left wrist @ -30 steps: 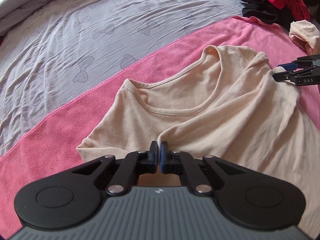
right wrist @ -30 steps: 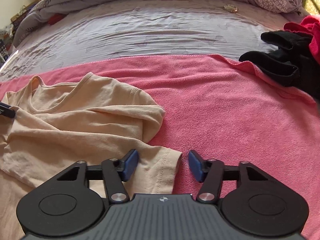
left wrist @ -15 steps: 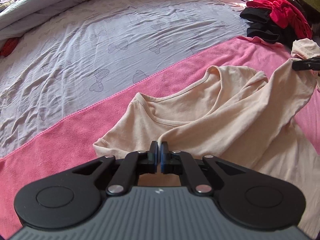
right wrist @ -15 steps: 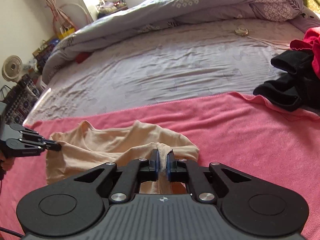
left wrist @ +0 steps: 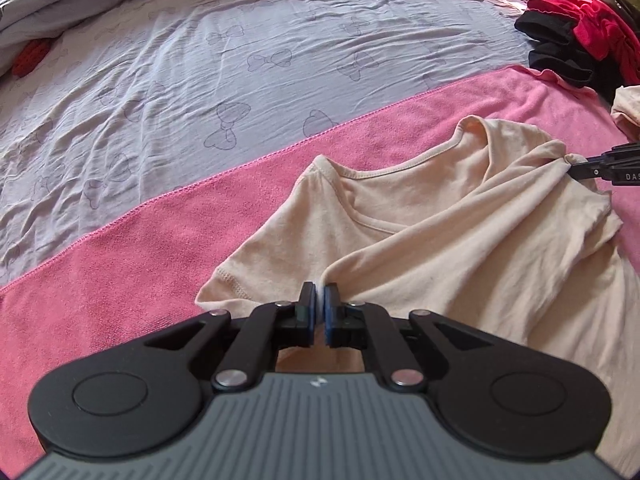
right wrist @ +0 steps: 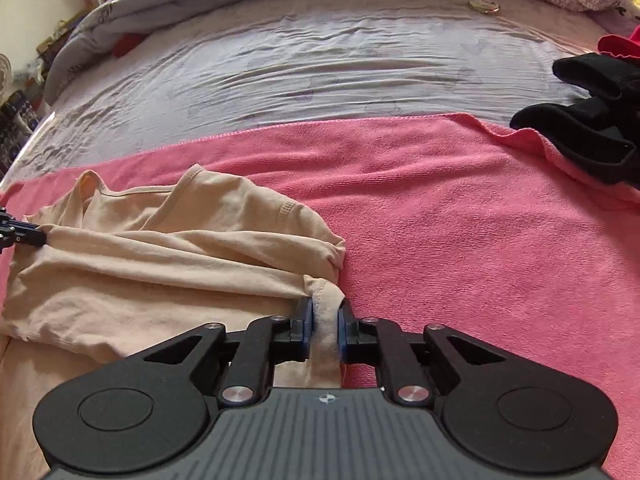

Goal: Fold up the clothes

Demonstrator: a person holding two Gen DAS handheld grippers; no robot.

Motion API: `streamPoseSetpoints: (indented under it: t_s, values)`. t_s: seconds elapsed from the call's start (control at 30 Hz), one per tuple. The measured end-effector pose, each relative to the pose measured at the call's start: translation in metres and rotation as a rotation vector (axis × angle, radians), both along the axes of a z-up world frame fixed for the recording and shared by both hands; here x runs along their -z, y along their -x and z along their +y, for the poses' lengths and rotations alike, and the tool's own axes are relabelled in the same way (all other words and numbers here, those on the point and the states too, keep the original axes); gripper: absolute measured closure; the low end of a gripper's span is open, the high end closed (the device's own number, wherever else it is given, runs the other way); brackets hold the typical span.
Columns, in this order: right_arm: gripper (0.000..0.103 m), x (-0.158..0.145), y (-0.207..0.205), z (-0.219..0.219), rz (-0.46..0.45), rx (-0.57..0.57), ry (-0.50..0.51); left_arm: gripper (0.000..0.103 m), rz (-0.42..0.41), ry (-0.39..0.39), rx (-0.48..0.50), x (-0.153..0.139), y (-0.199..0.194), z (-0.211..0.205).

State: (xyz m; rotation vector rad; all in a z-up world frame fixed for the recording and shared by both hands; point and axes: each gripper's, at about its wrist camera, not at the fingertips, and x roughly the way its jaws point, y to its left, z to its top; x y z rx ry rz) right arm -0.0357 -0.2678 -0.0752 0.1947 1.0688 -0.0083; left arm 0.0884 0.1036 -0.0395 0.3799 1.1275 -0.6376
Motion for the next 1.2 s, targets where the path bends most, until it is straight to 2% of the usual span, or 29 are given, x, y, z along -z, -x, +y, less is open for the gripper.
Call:
streamPoseSetpoints:
  t_s: [0.1,0.2,0.27,0.4,0.5,0.57,0.63,0.73,0.77,0.83,0.87,0.9,0.97,1.03,1.2]
  values:
    - [0.084,0.0,0.007,-0.003,0.019,0.014,0.044,0.094,-0.033,-0.049,-0.047,-0.011,-0.006,0.018]
    - [0.08,-0.016,0.022,0.001,0.013,-0.003,0.077,0.097,-0.067,-0.1,-0.083,-0.022,-0.008,0.034]
    - [0.075,-0.025,0.033,0.011,0.023,-0.052,0.067,0.097,-0.071,-0.089,-0.044,-0.033,0.004,0.035]
    - [0.061,-0.031,0.053,0.036,0.044,-0.14,0.093,0.095,-0.001,-0.005,0.104,-0.05,0.056,0.021]
    - [0.053,-0.03,0.064,0.051,0.05,-0.168,0.132,0.095,0.027,-0.018,0.182,-0.042,0.098,0.006]
    - [0.05,-0.028,0.071,0.063,0.044,-0.195,0.189,0.093,0.005,-0.062,0.211,-0.031,0.123,-0.003]
    - [0.05,-0.027,0.077,0.076,0.029,-0.236,0.252,0.092,-0.037,-0.113,0.196,-0.018,0.138,-0.007]
    - [0.045,-0.022,0.081,0.089,0.008,-0.282,0.32,0.092,-0.051,-0.149,0.167,0.002,0.146,-0.01]
    - [0.045,-0.02,0.08,0.09,0.004,-0.28,0.326,0.088,-0.08,-0.167,0.175,0.008,0.15,-0.012]
    - [0.049,-0.015,0.076,0.091,0.011,-0.274,0.316,0.086,-0.126,-0.182,0.164,0.012,0.153,-0.015]
    - [0.068,-0.012,0.074,0.091,0.02,-0.274,0.302,0.086,-0.139,-0.185,0.142,0.012,0.153,-0.016]
    - [0.091,-0.009,0.072,0.091,0.029,-0.276,0.285,0.087,-0.146,-0.191,0.119,0.012,0.153,-0.016]
    - [0.095,-0.008,0.071,0.091,0.032,-0.253,0.276,0.093,-0.162,-0.21,0.094,0.014,0.153,-0.014]
    - [0.096,-0.009,0.074,0.091,0.03,-0.233,0.288,0.093,-0.176,-0.225,0.092,0.015,0.155,-0.011]
    - [0.101,0.003,0.087,0.074,0.12,-0.116,0.427,0.093,-0.184,-0.237,0.073,0.016,0.153,-0.001]
